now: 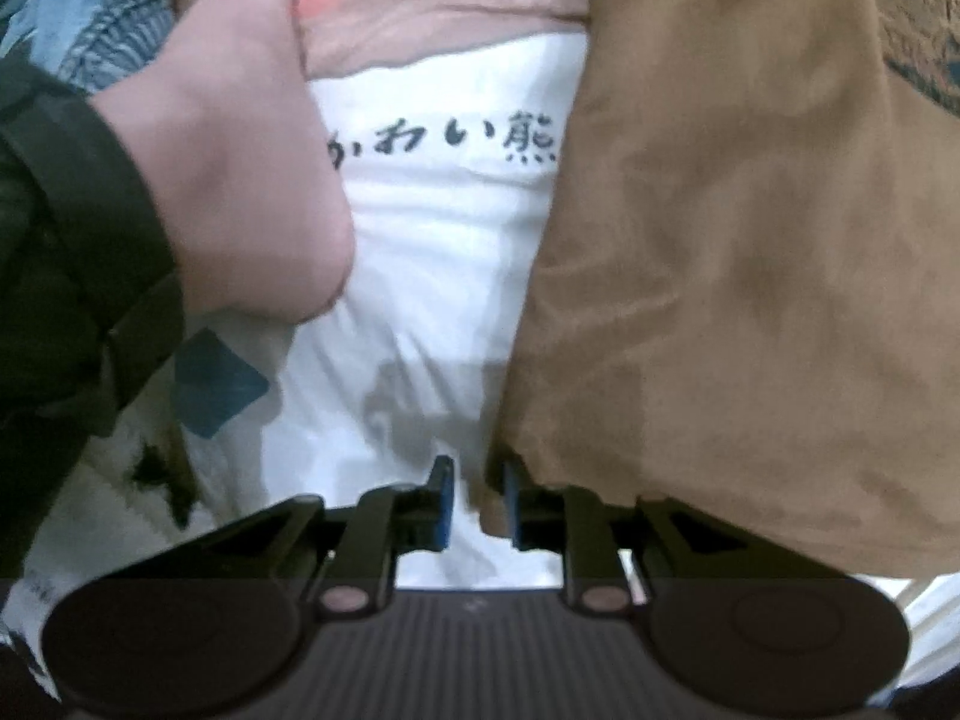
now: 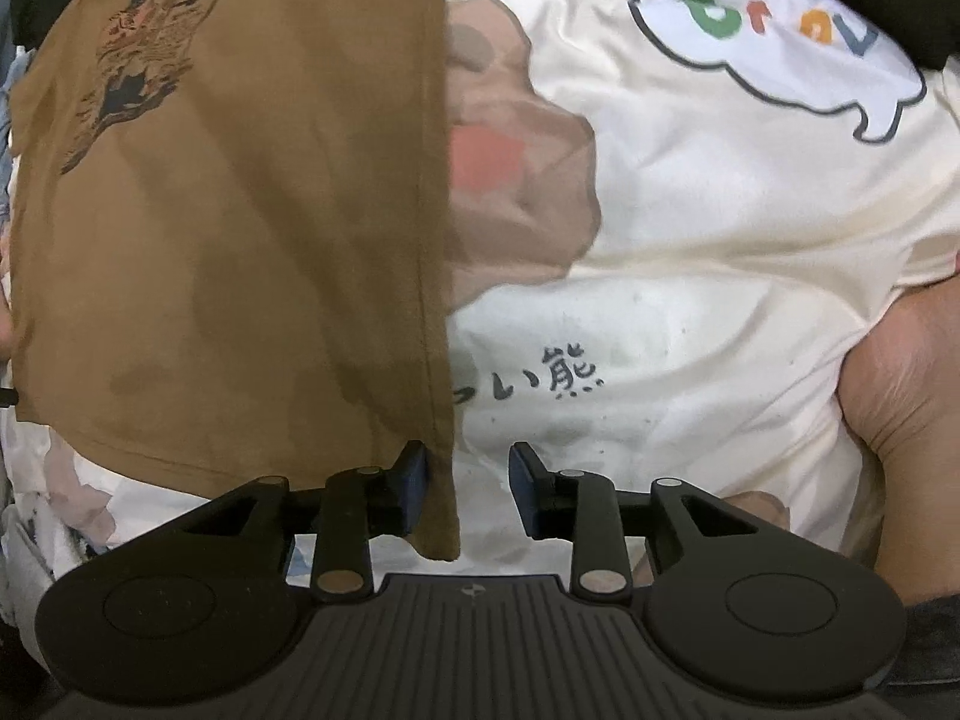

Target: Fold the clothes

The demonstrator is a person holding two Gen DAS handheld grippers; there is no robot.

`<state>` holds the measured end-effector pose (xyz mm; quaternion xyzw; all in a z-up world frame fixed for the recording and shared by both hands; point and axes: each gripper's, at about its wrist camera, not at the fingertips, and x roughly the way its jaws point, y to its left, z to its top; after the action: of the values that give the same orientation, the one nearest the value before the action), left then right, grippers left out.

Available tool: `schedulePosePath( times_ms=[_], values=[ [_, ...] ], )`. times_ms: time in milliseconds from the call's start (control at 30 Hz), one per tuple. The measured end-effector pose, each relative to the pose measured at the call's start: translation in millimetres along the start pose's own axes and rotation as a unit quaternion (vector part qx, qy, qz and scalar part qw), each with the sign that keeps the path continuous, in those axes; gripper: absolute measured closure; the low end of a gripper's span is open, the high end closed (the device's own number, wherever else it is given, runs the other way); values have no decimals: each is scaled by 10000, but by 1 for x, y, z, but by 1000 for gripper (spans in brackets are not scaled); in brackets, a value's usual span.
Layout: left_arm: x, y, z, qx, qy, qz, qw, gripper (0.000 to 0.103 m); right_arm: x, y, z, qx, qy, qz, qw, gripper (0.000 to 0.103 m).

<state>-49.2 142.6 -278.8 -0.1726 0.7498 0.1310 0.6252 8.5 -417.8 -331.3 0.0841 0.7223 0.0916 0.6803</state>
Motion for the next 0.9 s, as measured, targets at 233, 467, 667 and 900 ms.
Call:
schedulePosePath(
  times_ms=[233, 467, 667, 900],
  values=[
    [21, -9, 0, 201, 63, 53, 9998, 85, 3, -4, -4, 127, -60, -28, 9999, 65],
    [20, -5, -7, 293, -205, -95, 9993, 86, 21, 6, -11, -122, 114, -6, 9999, 65],
    [16, -2, -18, 238, -481, -279, 9982, 95, 29, 12, -19, -165, 158, 28, 9997, 89],
    [1, -1, -18, 221, -203, -314, 9991, 100, 12, 8, -24, 83, 318, 82, 9994, 101]
  ],
)
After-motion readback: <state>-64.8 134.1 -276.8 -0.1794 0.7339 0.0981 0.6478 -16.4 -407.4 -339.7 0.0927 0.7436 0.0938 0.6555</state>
